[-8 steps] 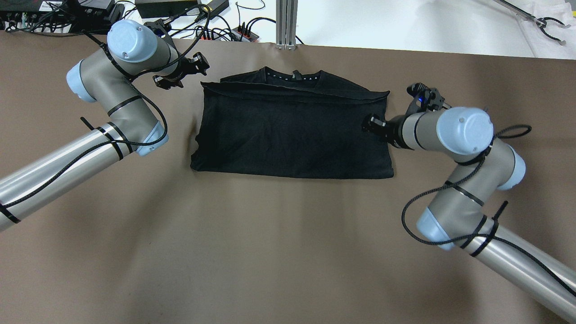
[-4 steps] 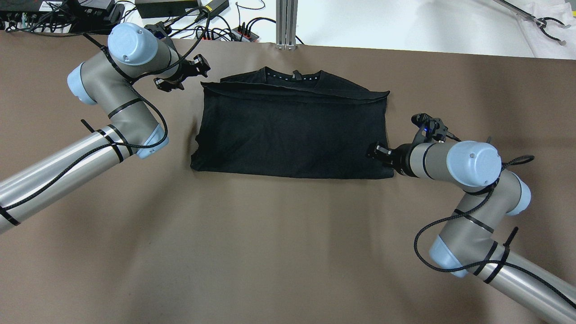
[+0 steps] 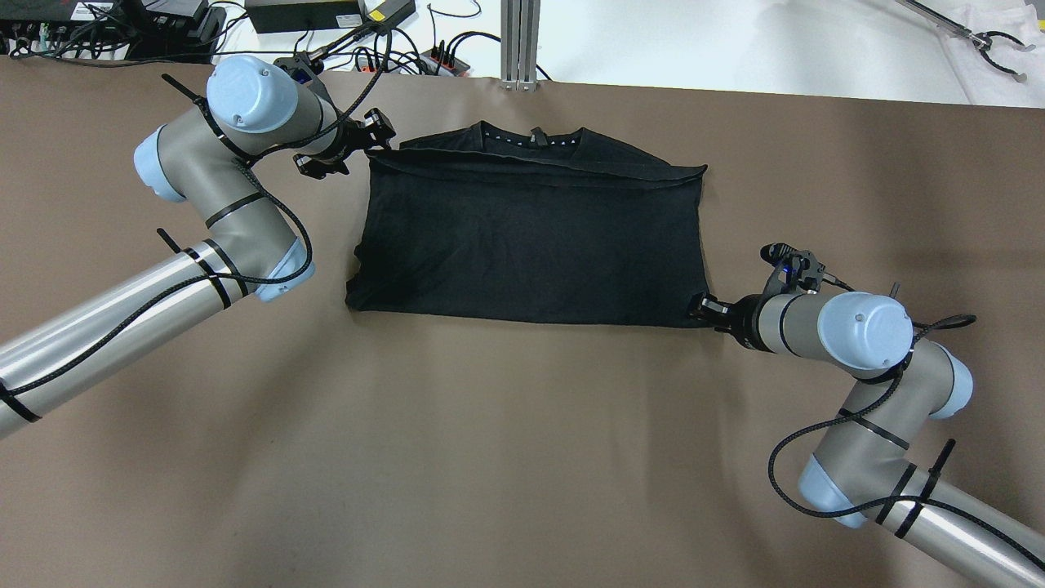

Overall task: Fold clothes
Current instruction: 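Move the right gripper to the folded shirt's corner nearest the robot, then drag the corner with the right gripper while the left gripper approaches the opposite corner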

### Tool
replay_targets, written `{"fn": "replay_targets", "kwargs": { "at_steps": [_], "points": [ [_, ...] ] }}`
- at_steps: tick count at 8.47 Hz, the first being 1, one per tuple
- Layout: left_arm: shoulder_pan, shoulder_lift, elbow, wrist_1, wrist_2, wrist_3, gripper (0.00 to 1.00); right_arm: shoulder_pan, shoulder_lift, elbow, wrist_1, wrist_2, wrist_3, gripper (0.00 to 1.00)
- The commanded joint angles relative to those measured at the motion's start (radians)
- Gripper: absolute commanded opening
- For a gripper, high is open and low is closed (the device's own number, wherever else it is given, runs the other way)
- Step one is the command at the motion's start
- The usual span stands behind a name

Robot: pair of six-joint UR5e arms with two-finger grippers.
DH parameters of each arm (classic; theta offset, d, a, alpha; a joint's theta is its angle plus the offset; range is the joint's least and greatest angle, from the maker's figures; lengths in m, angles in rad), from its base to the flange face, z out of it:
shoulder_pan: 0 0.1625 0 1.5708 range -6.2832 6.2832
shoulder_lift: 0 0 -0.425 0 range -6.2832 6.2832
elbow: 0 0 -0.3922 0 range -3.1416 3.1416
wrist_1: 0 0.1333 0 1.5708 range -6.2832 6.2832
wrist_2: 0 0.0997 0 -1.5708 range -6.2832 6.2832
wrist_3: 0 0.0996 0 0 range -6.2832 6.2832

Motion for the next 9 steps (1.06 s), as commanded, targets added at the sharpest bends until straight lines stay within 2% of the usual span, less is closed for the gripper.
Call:
{"fn": "replay_targets", "kwargs": {
  "at_steps": [1, 2, 4, 5, 6, 7, 8, 9],
  "points": [
    [0.003, -0.002, 0.002, 0.000, 0.000, 0.001, 0.83, 0.000, 0.001, -0.017, 0.000, -0.001, 0.000, 0.31],
    [0.003, -0.002, 0.002, 0.001, 0.000, 0.001, 0.83, 0.000, 0.004, -0.016, 0.000, 0.000, 0.002, 0.00],
    [0.003, -0.002, 0.002, 0.001, 0.000, 0.001, 0.82, 0.002, 0.001, 0.016, -0.013, 0.013, 0.003, 0.00],
    [0.003, -0.002, 0.002, 0.001, 0.000, 0.001, 0.82, 0.000, -0.023, 0.095, -0.045, 0.019, 0.003, 0.00],
    [0.003, -0.002, 0.002, 0.001, 0.000, 0.001, 0.82, -0.036, -0.105, 0.252, -0.116, 0.029, 0.006, 0.00],
    [0.003, -0.002, 0.000, 0.001, 0.000, -0.002, 0.82, -0.126, -0.191, 0.429, -0.207, 0.029, 0.017, 0.00],
    [0.011, -0.003, 0.000, 0.001, 0.000, -0.002, 0.82, -0.185, -0.230, 0.552, -0.294, 0.036, 0.032, 0.00],
    [0.016, -0.005, 0.000, 0.001, 0.000, -0.002, 0.81, -0.252, -0.247, 0.621, -0.321, 0.069, 0.096, 0.00]
  ]
}}
